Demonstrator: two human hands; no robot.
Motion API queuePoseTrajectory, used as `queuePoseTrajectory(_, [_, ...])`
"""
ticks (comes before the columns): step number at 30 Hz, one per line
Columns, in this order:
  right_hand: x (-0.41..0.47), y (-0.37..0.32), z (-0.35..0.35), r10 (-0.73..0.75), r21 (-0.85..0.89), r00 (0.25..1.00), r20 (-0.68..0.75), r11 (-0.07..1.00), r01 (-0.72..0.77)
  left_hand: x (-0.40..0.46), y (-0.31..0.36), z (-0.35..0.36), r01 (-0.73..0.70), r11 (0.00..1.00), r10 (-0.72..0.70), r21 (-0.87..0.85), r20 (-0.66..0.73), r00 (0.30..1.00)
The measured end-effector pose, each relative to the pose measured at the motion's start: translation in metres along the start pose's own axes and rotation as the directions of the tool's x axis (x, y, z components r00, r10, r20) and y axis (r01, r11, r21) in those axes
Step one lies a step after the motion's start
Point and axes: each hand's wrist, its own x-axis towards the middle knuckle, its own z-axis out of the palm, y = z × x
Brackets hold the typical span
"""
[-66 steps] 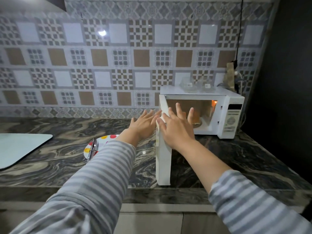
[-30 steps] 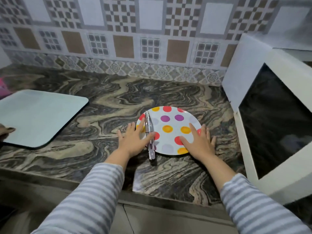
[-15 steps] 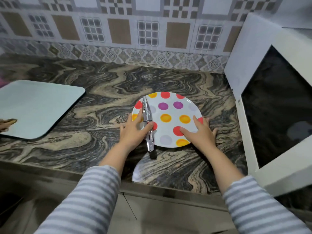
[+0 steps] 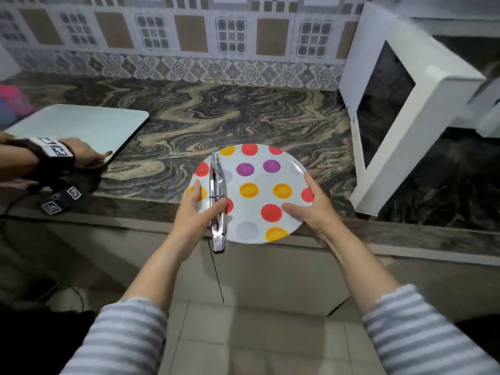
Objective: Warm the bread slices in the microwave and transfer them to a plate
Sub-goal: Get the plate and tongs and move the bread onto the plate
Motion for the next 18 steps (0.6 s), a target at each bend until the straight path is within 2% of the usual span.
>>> queuePoseTrajectory(6, [-0.074, 0.030, -0.025, -0.026, 0.054, 0.997, 0.073, 0.998, 0.022, -0.078, -0.015, 0.016, -0.005, 1.000, 0.004, -0.020, -0.009, 1.000])
queuePoseTrajectory(12, [-0.148, 0.051, -0.082, -0.031, 0.076, 0.989, 0.143, 0.997, 0.021, -0.168, -0.014, 0.059, -0.003, 1.000, 0.003, -0.022, -0.025, 1.000])
queuePoseTrajectory(18, [-0.226, 0.060, -0.162, -0.020, 0.052, 0.993, 0.113, 0.999, 0.015, -0.252, -0.006, 0.128, 0.037, 0.995, -0.037, -0.089, -0.002, 0.999])
